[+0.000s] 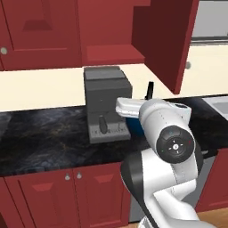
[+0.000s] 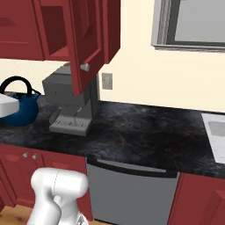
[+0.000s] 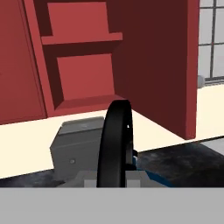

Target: Open the cabinet, pick the kettle from the cabinet, and place it in the sink.

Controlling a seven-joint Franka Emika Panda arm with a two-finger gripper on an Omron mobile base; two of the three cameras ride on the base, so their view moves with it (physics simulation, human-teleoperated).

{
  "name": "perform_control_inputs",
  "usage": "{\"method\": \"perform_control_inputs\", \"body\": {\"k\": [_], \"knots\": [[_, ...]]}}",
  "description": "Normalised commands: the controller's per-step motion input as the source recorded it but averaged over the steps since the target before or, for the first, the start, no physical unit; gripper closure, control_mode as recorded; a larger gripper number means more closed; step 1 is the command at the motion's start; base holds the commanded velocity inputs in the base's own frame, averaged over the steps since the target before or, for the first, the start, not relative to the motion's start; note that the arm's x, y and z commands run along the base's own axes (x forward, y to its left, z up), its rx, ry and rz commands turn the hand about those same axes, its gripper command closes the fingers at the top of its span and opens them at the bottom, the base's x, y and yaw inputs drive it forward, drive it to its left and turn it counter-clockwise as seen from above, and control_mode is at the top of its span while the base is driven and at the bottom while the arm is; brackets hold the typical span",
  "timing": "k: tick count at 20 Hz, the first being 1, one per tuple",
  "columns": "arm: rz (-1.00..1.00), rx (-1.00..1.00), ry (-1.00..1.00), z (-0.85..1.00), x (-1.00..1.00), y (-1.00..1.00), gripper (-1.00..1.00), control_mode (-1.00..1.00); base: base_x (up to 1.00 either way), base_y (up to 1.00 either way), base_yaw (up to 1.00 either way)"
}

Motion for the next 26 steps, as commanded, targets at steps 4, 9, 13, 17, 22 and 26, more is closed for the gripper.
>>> {"method": "perform_control_inputs", "body": {"k": [4,9,13,17,22,26], "knots": [[0.00,0.00,0.00,0.00,0.00,0.00,1.00,1.00,-0.60,0.02,0.01],[0.00,0.00,0.00,0.00,0.00,0.00,1.00,1.00,-0.26,-0.38,0.10],[0.00,0.00,0.00,0.00,0.00,0.00,1.00,1.00,-0.17,-0.60,0.12],[0.00,0.00,0.00,0.00,0.00,0.00,1.00,1.00,-0.16,-0.65,0.03],[0.00,0.00,0.00,0.00,0.00,0.00,1.00,1.00,-0.29,-0.68,0.03],[0.00,0.00,0.00,0.00,0.00,0.00,1.00,1.00,-0.22,-0.68,0.02]]}}
